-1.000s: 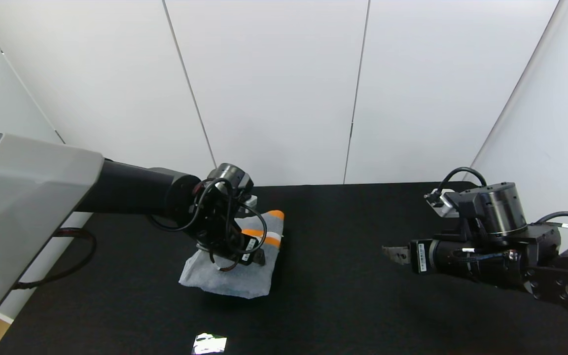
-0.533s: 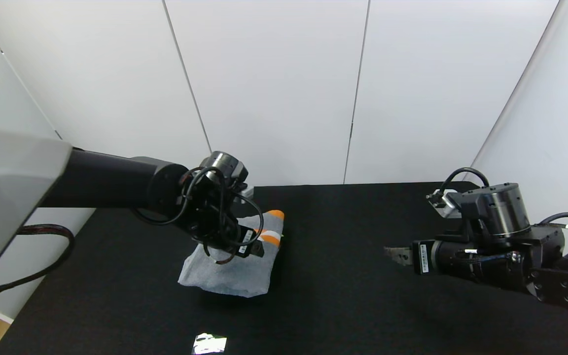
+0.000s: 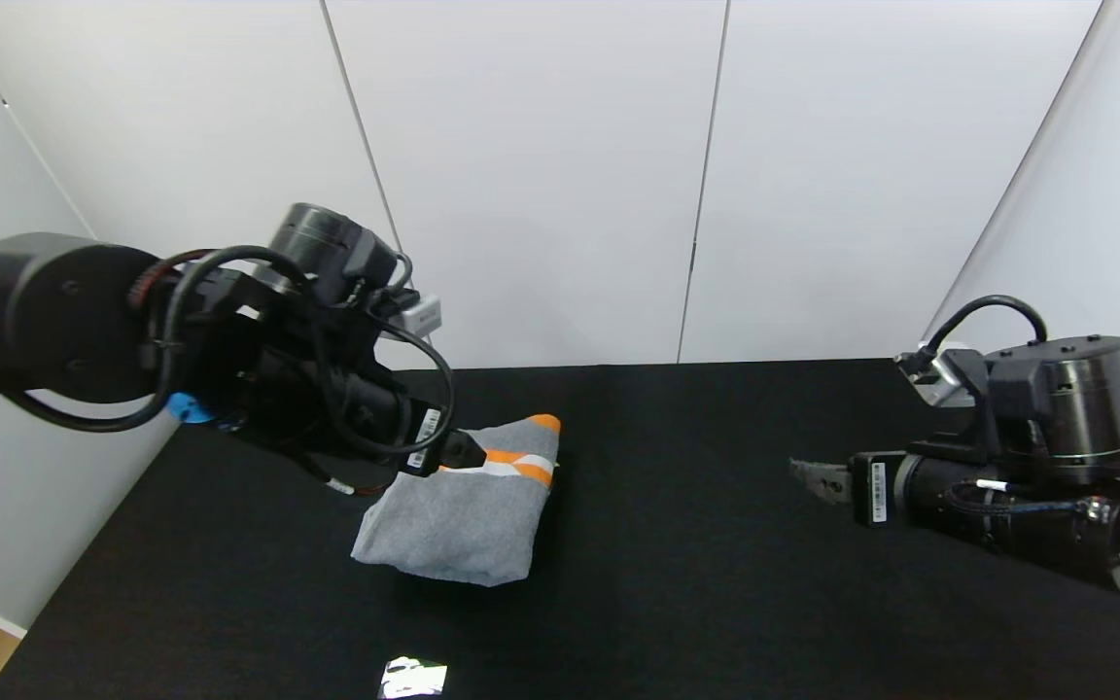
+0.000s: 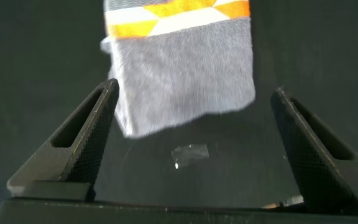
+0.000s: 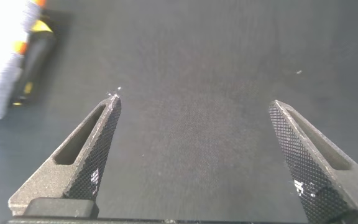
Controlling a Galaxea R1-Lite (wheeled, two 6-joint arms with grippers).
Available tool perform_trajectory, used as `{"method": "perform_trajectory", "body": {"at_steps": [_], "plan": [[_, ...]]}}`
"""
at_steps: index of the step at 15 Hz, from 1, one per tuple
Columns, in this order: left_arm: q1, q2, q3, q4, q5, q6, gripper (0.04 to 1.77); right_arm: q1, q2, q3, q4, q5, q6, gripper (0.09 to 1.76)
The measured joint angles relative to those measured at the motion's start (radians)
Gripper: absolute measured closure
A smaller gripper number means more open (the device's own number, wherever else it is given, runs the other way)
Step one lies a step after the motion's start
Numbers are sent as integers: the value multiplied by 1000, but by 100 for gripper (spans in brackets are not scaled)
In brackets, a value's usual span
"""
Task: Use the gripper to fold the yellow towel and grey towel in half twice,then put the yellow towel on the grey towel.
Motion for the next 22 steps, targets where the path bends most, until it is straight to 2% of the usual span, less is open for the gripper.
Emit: {"method": "perform_trajectory", "body": {"at_steps": [12,18,20,22], "plan": [[1,-664,325,28,33,46,9,-1,-560,15,460,-1,-15,14],[6,-966,366,201,34,46,9,-11,-833,9,655,-11,-47,14],[19,-1047,369,247,33,42,9,-17,-906,6,698,-67,-52,14],[62,-1119,367,290,28,42,9,-26,-968,5,734,-111,-53,14]]}}
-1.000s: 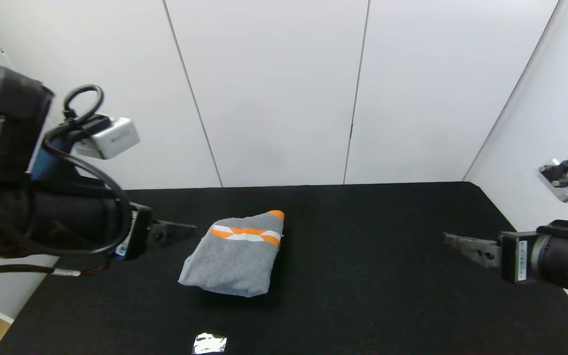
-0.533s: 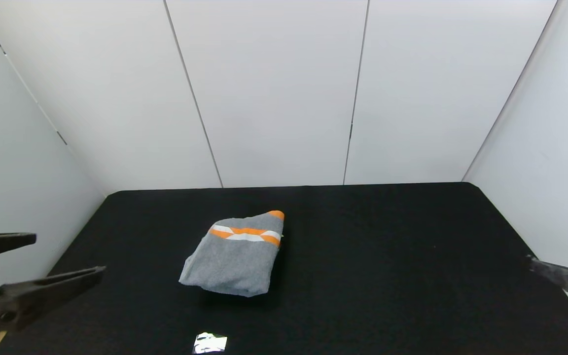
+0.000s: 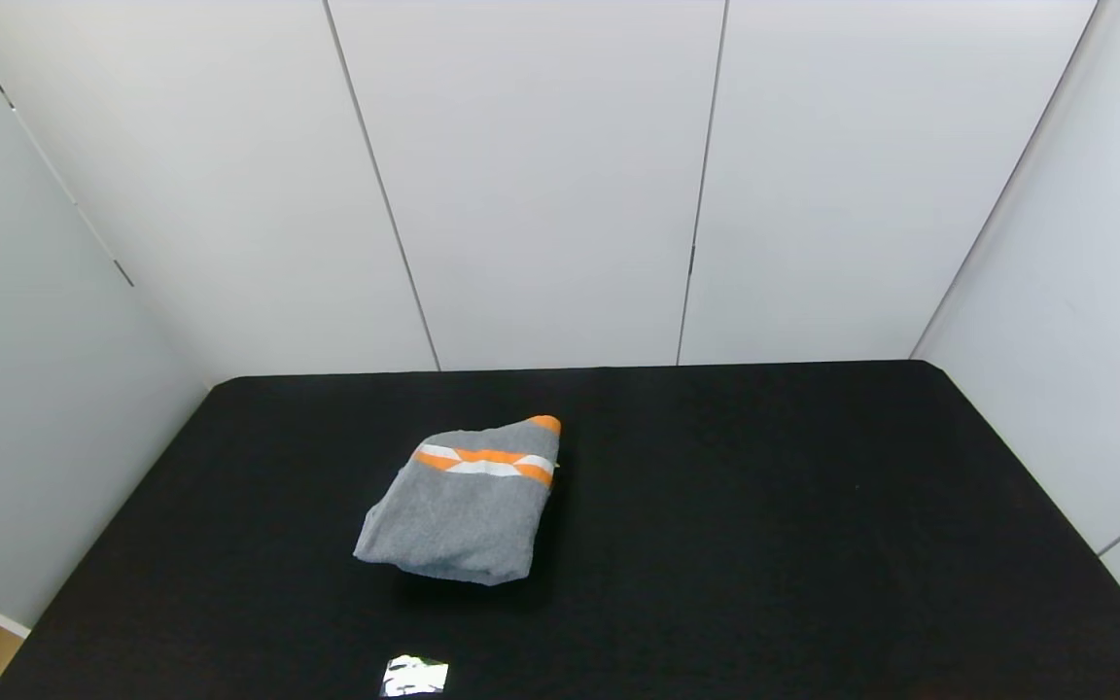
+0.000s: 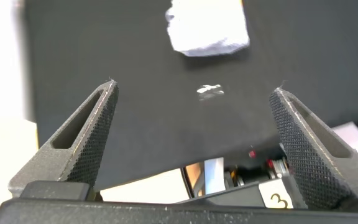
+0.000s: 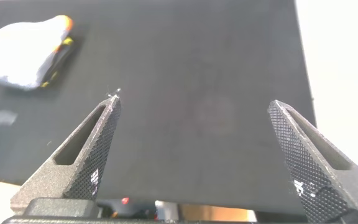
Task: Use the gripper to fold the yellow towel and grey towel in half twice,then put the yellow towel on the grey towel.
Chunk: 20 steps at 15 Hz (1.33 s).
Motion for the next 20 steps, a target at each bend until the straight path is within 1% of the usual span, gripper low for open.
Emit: {"method": "perform_trajectory", "body": {"at_steps": [2,4,6,8,10,11,12,14,16,18,20], "plan": [[66,-58,-1,13,-8,2,9,-56,-52,0,13,-14,0,14],[136,-119,-6,44,-11,6,9,-150,-99,0,23,-9,-7,14],[182,-177,-16,80,-11,9,9,-240,-153,1,51,24,-21,14],[206,-226,-24,114,-11,11,9,-338,-209,1,81,81,-32,14],[212,-264,-32,141,-14,11,9,-440,-272,2,118,183,-42,14],[214,-285,-34,149,-17,11,9,-477,-299,5,141,238,-45,14],[216,-303,-34,160,-18,1,9,-498,-319,9,147,259,-45,14],[227,-326,-56,199,-18,-14,9,-501,-342,16,141,259,-44,14],[261,-334,-70,197,-23,-13,9,-458,-351,16,134,249,-43,14],[311,-347,-74,203,-70,-11,9,-426,-367,30,134,253,-44,14],[333,-378,-63,206,-121,-10,9,-417,-403,62,134,255,-49,14]]}}
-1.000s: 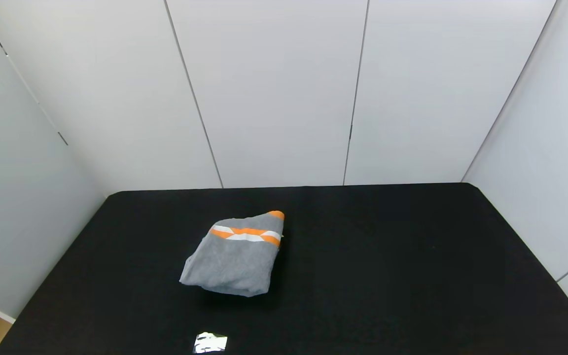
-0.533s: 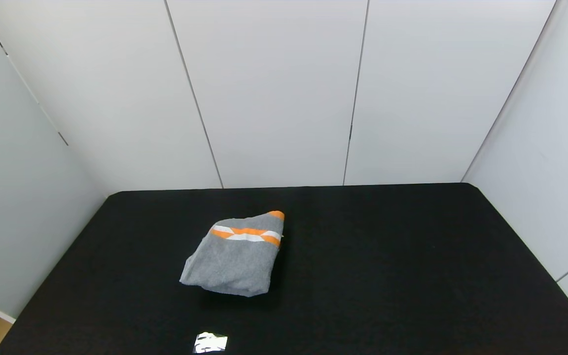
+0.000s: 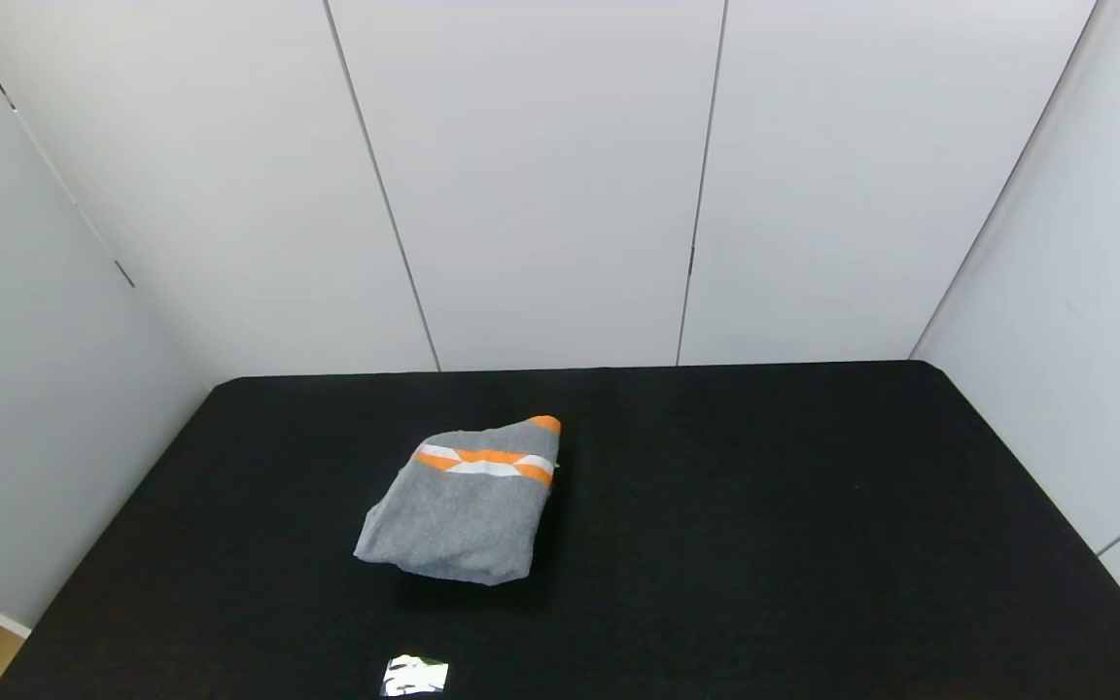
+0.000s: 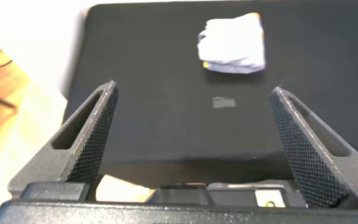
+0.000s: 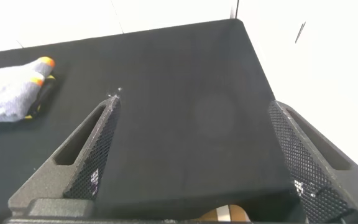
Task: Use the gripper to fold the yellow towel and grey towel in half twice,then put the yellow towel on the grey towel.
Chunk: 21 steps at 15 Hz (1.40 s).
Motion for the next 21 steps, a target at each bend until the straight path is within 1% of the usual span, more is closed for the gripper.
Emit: {"method": "perform_trajectory", "body": {"at_steps": [3,4,5,7,9,10,11,13,16,18,19,20,21], "plan": [[11,-67,33,-32,-80,4,9,20,-71,57,-1,2,-8,14],[13,-93,54,-52,-99,4,9,26,-96,77,-3,9,-19,14],[14,-121,88,-77,-105,4,9,29,-119,94,-16,19,-28,14],[14,-184,177,-119,-96,-10,9,31,-156,137,-83,40,-40,14],[14,-219,242,-143,-49,-64,9,26,-175,185,-166,43,-56,14],[13,-230,277,-173,-41,-69,9,26,-181,216,-210,42,-69,14],[13,-236,314,-222,-37,-72,9,26,-184,247,-249,42,-81,14],[13,-244,424,-379,-27,-72,9,25,-189,326,-338,37,-103,14],[13,-244,646,-662,-15,-64,9,25,-191,440,-461,31,-132,14],[13,-244,806,-832,-12,-34,9,24,-192,512,-514,31,-156,14],[13,-244,872,-903,-12,-19,9,24,-193,551,-536,32,-168,14],[13,-245,926,-952,-12,-10,9,24,-196,585,-552,32,-173,14],[13,-245,972,-978,-14,-4,9,24,-202,617,-553,32,-176,14]]}}
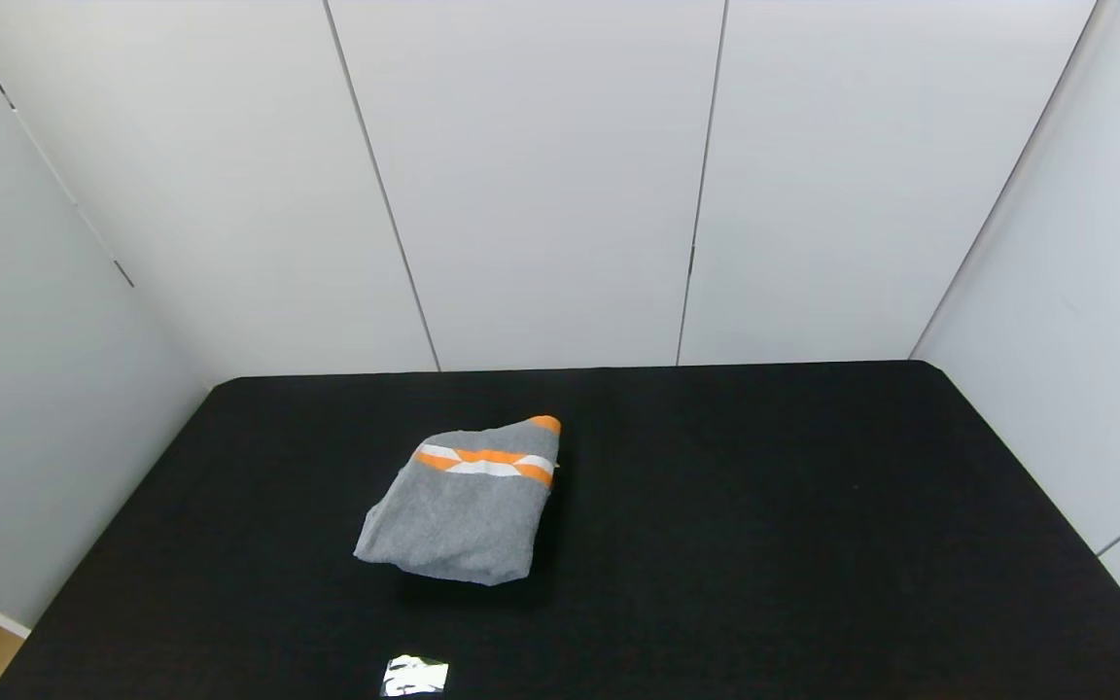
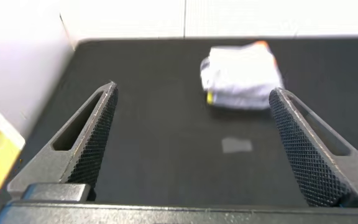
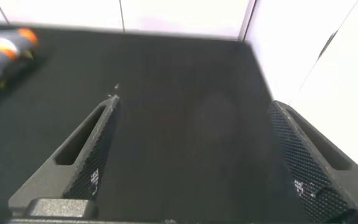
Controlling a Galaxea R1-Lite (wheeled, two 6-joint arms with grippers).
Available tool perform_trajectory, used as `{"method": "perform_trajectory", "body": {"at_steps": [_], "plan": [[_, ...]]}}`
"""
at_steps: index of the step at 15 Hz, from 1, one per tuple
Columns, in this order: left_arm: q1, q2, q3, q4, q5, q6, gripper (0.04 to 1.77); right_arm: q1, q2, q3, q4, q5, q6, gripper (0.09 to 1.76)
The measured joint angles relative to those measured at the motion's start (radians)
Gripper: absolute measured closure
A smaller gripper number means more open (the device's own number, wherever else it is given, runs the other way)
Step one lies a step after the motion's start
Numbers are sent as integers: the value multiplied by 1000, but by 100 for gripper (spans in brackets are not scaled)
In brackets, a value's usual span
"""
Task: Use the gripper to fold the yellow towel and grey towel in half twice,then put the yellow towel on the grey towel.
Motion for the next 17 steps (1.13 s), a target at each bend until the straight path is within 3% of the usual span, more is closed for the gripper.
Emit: {"method": "perform_trajectory", "body": {"at_steps": [4,17], "plan": [[0,0,84,27,5,-6,9,7,-29,67,13,-20,10,14],[0,0,91,29,4,-4,9,5,-35,73,13,-21,20,14]]}}
